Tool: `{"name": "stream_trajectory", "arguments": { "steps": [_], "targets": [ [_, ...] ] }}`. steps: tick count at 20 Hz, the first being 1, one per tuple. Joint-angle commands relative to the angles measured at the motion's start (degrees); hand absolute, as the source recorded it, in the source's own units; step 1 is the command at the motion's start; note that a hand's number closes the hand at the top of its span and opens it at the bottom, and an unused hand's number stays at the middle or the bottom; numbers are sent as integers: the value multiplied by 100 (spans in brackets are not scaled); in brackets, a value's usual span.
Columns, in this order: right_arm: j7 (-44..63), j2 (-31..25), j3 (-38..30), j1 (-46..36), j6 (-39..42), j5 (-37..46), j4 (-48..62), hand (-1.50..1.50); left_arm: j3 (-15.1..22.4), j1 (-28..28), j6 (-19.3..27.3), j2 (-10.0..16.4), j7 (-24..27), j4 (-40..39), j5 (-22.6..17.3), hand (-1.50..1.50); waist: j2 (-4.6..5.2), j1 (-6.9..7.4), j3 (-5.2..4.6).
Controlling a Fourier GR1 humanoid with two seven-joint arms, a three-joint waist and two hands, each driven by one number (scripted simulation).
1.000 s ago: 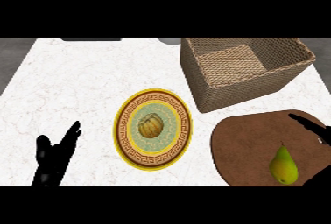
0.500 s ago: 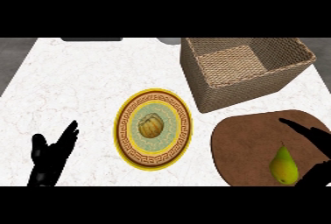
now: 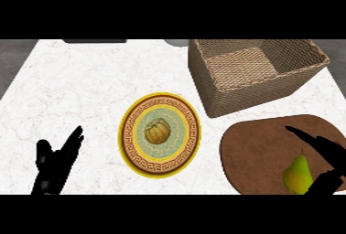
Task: Pick the pear from the cutting board and place it in the basket
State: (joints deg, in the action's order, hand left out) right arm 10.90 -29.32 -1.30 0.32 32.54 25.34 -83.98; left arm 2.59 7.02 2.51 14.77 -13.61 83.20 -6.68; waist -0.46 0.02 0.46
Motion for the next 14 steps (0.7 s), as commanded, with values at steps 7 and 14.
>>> {"name": "stream_trajectory", "arguments": {
  "steps": [7, 14],
  "targets": [
    [-754, -52, 285, 38, -501, 886, 15, 150, 197, 454, 85, -317, -74, 7, 268, 0, 41, 20, -45],
    [-327, 710, 1442, -75, -1114, 1942, -740, 150, -61, -43, -71, -147, -333, -175, 149, 0, 35, -6, -53]
  ]
}}
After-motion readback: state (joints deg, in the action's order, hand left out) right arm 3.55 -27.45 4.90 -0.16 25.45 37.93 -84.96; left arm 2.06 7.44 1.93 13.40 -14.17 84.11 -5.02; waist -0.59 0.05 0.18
